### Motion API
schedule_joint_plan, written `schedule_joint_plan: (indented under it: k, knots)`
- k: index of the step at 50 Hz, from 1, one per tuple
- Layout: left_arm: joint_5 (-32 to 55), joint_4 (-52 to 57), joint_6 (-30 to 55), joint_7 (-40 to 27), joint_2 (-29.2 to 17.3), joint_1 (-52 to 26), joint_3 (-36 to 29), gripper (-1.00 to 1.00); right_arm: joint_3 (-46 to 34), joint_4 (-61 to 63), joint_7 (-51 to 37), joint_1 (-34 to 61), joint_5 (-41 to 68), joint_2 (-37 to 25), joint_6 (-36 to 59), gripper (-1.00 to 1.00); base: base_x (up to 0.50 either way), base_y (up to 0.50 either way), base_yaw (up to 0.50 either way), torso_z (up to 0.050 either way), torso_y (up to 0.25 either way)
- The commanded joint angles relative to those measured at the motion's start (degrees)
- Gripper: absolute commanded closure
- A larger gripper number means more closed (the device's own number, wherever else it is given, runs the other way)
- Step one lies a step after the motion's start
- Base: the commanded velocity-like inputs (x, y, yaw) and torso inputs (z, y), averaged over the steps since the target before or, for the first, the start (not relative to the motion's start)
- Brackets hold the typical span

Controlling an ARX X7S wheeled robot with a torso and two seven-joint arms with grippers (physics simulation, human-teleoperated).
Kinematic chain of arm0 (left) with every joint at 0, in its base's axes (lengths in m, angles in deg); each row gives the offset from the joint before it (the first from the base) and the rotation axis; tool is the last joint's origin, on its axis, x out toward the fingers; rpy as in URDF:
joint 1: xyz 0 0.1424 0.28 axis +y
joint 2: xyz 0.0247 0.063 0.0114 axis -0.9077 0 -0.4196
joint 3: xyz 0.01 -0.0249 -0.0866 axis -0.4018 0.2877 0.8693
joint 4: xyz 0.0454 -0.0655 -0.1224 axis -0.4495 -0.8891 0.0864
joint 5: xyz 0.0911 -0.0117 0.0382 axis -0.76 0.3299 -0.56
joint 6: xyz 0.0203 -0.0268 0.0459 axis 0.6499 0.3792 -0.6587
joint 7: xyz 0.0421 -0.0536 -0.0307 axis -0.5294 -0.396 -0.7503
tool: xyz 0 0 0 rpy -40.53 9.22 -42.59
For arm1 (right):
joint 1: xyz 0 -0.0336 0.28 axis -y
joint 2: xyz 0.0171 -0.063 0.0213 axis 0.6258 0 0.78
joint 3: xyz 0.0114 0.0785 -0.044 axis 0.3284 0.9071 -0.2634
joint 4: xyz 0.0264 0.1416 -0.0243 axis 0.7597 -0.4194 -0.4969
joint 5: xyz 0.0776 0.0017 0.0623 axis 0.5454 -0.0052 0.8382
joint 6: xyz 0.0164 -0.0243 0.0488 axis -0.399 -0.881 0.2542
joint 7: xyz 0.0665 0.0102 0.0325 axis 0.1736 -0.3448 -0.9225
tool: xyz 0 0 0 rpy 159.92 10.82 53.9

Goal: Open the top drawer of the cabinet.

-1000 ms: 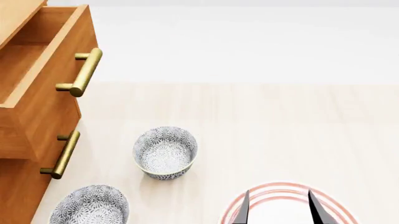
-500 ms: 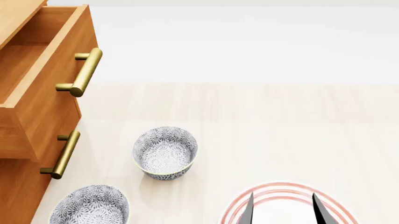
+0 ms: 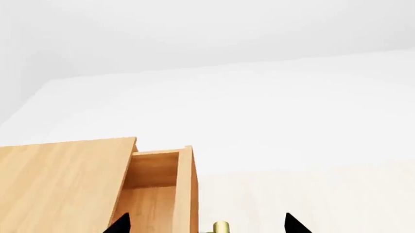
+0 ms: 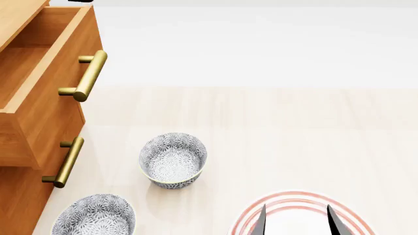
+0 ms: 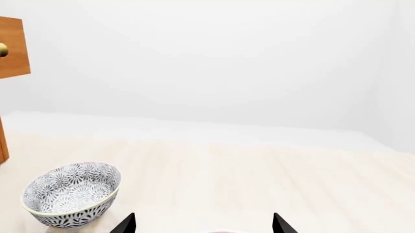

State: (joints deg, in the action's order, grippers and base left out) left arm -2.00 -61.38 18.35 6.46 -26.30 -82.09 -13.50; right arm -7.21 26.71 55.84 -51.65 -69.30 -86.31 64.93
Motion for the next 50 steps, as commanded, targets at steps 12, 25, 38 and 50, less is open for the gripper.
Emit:
schedule_joint_plan:
  k: [12,25,38,50]
  knots:
    - [-1.47,-9.36,-6.18,3.54,1.05,2.26,-0.34,-1.00,-1.33,-1.20,-0.15,0.04,-0.85,0.00,-0.87,-1.00,0.00,0.00,0.00,0.000,0.000]
    - [-3.66,-18.11,-11.58,7.79,3.01,3.39,-0.88,-1.00,-1.29,-1.68,-0.23,-0.08,-0.82,-0.21,-1.49,-1.00,0.00,0.00,0.00,0.000,0.000]
    - [-4.95,-18.27,-11.93,8.32,2.74,6.00,0.94,-1.00,-0.90,-1.21,-0.26,-0.51,-0.31,-0.49,-2.28,-1.00,0.00,0.00,0.00,0.000,0.000]
    - [-6.68,-18.43,-11.58,8.37,2.23,10.01,7.09,-1.00,-0.77,-1.32,-0.19,-0.96,0.12,-0.47,-3.31,-1.00,0.00,0.00,0.00,0.000,0.000]
